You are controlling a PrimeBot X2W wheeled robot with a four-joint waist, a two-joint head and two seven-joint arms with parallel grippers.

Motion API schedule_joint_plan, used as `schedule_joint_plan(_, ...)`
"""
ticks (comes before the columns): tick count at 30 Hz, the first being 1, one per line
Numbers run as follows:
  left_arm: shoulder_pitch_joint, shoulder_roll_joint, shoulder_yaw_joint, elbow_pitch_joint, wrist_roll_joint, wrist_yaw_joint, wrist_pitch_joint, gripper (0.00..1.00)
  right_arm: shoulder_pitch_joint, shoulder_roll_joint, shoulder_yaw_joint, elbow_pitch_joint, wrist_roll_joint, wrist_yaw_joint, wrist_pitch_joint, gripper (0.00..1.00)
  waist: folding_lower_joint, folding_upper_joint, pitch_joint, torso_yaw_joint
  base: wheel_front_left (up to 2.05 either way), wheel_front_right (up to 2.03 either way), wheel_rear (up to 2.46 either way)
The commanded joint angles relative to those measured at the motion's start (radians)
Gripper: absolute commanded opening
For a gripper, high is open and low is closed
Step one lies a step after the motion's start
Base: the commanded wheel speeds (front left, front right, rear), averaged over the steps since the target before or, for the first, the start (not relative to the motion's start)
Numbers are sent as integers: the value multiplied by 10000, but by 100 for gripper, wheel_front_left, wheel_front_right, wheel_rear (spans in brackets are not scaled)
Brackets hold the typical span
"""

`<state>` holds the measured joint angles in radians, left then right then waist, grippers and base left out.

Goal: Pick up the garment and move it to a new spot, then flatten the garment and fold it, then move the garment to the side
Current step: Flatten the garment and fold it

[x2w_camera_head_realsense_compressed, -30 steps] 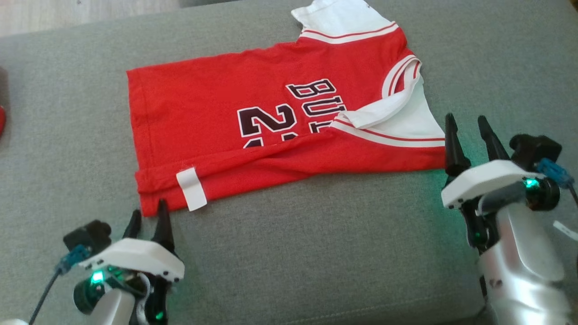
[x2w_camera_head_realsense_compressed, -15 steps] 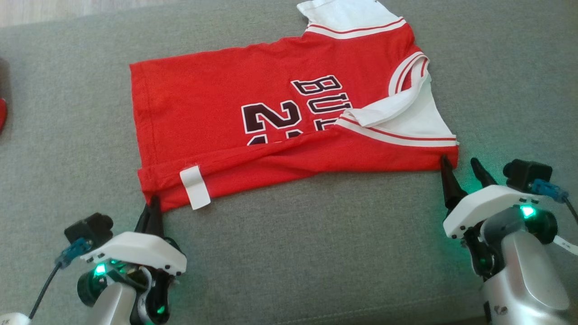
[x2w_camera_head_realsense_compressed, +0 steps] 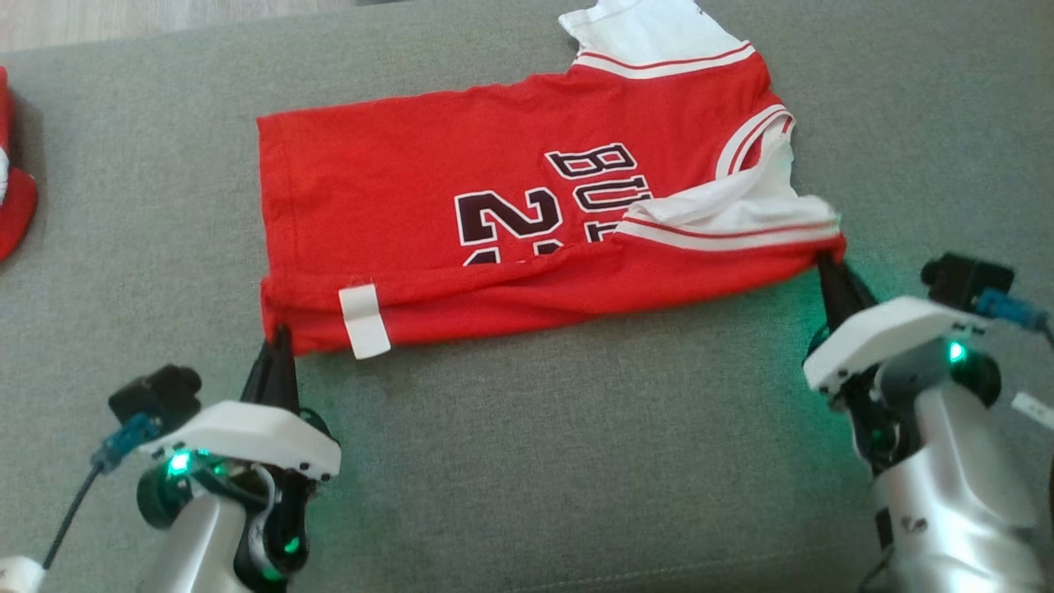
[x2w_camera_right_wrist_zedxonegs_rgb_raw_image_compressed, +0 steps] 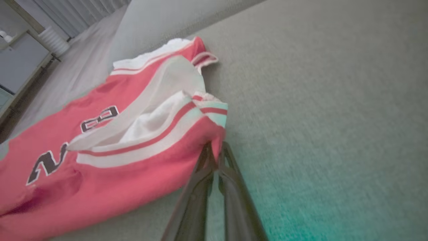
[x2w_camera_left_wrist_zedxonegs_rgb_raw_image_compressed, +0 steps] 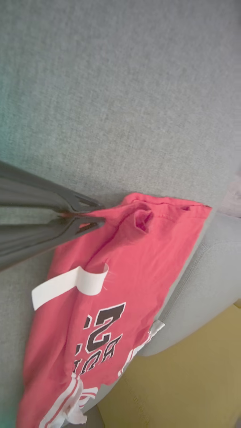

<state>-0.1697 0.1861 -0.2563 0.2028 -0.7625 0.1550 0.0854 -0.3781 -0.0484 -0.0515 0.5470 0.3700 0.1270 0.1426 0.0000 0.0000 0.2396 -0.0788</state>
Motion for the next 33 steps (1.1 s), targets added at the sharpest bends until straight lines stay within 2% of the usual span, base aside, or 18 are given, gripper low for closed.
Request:
schedule_joint_plan(1, -474, 298, 342, -429, 117, -44, -63, 0, -456, -18, 164, -482, 113, 37, 11, 0, 0, 0, -37, 8, 0, 0, 0)
schedule_joint_plan(7, -664, 636, 336, -1174, 218, -13, 207, 0, -735, -18, 28, -1554, 124, 37, 371, 0, 0, 0, -222, 36, 0, 0, 0)
schedule_joint_plan(11, -489, 903, 336, -1958, 239, 48, 477, 0, -393, -18, -132, -2613, 118, 37, 917, 0, 0, 0, -392, 67, 0, 0, 0)
schedule_joint_plan(21, 1741, 1210, 234, -4093, 174, 580, 849, 0, 2409, -18, -577, -5446, 144, 37, 2031, 0, 0, 0, -632, 39, 0, 0, 0)
schedule_joint_plan(26, 3031, 1002, 189, -4449, -197, 717, 782, 0, 3935, -18, -565, -5832, 587, 37, 2026, 0, 0, 0, -595, -13, 0, 0, 0)
schedule_joint_plan(31, 3439, 928, 260, -3881, -338, 763, 643, 0, 4780, -18, -466, -5472, 764, 37, 1570, 0, 0, 0, -583, -51, 0, 0, 0)
schedule_joint_plan(32, 3406, 954, 269, -3728, -286, 774, 608, 7, 4816, -18, -393, -5377, 801, 37, 1507, 5, 0, 0, -584, -68, 0, 0, 0)
schedule_joint_plan(33, 3365, 993, 257, -3587, -212, 777, 580, 37, 4841, -18, -337, -5290, 826, 37, 1433, 28, 0, 0, -582, -86, 0, 0, 0)
